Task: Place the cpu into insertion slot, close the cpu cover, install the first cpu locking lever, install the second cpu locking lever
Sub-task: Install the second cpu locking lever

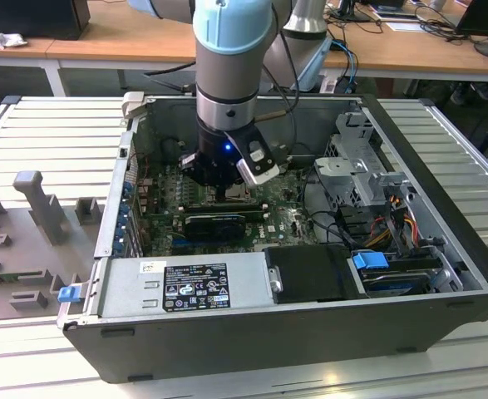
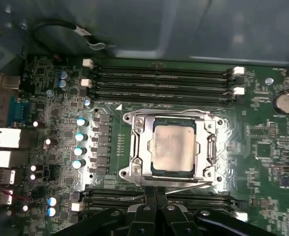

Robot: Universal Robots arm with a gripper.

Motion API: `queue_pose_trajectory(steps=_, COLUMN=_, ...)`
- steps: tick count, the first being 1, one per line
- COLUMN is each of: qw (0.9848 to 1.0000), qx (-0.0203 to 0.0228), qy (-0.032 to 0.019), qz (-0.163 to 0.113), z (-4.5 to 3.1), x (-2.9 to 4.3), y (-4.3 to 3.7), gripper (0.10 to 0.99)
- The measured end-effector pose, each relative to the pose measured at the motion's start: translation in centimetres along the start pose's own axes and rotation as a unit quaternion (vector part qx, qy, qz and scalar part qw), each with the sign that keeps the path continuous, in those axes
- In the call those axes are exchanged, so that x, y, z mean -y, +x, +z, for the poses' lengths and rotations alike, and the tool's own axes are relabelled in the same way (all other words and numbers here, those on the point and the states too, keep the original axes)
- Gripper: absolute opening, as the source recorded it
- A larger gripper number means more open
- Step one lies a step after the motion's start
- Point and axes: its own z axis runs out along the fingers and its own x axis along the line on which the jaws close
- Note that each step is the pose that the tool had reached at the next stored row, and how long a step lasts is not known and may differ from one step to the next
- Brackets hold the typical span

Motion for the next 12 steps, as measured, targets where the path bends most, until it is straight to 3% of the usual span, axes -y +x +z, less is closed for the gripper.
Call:
queue_pose_trajectory(steps=5, qw=1.0, qx=-0.0007, qy=-0.0012, qz=-0.006, z=0.92, x=0.11, y=0.15, gripper=0.106)
queue_pose_trajectory(steps=6, qw=1.0, qx=-0.0007, qy=-0.0047, qz=-0.007, z=0.96, x=0.19, y=0.25, gripper=0.106)
queue_pose_trajectory(steps=7, qw=0.9998, qx=0.0, qy=-0.016, qz=-0.007, z=1.0, x=0.4, y=0.5, gripper=0.106)
queue_pose_trajectory(steps=10, qw=0.9994, qx=0.0008, qy=-0.0323, qz=-0.008, z=0.97, x=0.9, y=0.92, gripper=0.106)
queue_pose_trajectory(steps=12, qw=0.9992, qx=0.0011, qy=-0.0399, qz=-0.008, z=0.94, x=1.29, y=1.13, gripper=0.106)
